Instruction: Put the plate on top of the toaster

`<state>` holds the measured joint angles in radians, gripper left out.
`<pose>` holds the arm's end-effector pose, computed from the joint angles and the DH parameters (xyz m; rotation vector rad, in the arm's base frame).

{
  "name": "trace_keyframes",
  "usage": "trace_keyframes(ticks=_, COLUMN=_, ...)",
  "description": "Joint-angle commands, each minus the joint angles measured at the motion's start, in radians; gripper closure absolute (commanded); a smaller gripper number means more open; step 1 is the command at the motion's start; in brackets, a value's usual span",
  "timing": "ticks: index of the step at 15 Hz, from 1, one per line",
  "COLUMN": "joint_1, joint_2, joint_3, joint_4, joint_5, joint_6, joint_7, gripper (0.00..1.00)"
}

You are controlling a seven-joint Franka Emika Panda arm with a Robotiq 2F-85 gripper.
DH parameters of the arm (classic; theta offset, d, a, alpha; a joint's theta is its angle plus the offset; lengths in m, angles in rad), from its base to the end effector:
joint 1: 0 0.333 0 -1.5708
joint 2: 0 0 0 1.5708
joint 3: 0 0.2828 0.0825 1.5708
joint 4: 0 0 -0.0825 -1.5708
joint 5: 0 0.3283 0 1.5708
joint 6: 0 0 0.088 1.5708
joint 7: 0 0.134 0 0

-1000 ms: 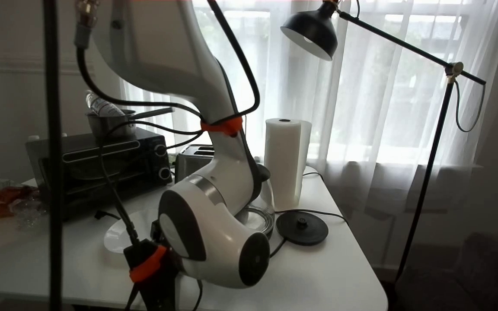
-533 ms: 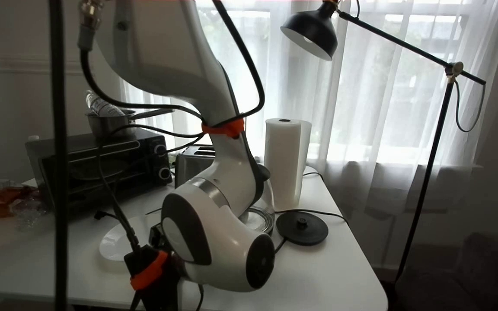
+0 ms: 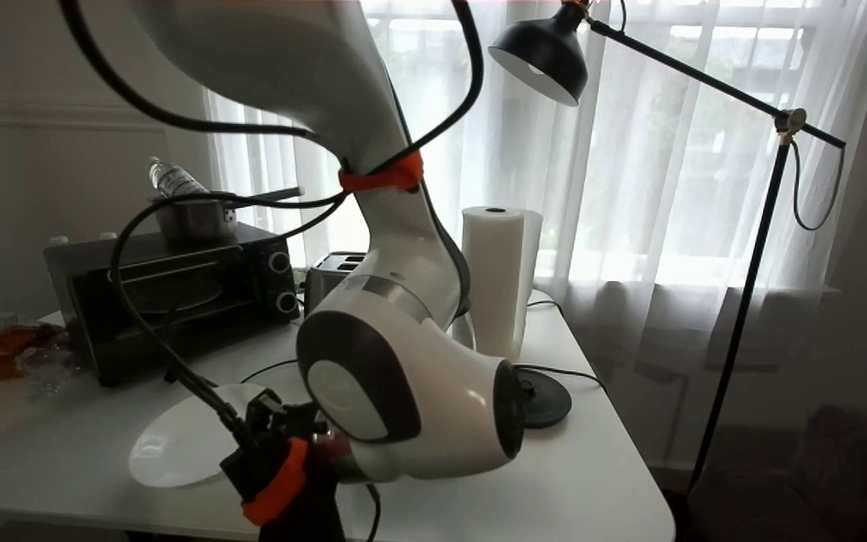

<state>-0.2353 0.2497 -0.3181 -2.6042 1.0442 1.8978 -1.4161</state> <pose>0.3046 -0.1002 0.1577 -2.1077 0.0148 -0.1267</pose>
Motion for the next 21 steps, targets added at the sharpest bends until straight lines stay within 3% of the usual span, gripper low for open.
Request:
trace_keyframes(ticks=1, joint_1=-0.053, joint_2=-0.162, joint_3=-0.019, joint_4=-0.023, joint_5=-0.074, joint_6=-0.102, joint_7=0.080, gripper=0.99)
trace_keyframes(ticks=8, joint_1=-0.062, joint_2=-0.324, joint_3=-0.010, joint_4=0.069, joint_5=-0.043, joint_6=-0.241, joint_7=0.388, gripper=0.99)
trace_keyframes(ticks=12, joint_1=-0.059, joint_2=-0.357, joint_3=-0.001, joint_4=0.163, joint_5=0.011, joint_6=-0.249, joint_7=0.604, gripper=0.99)
trace_keyframes(ticks=16, joint_1=-0.041, joint_2=-0.374, joint_3=0.028, joint_4=0.230, joint_5=0.093, joint_6=-0.122, joint_7=0.815, gripper=0.99)
trace_keyframes(ticks=21, joint_1=0.003, joint_2=-0.366, joint_3=0.094, joint_4=0.273, joint_5=0.197, joint_6=0.139, joint_7=0.950, gripper=0.99)
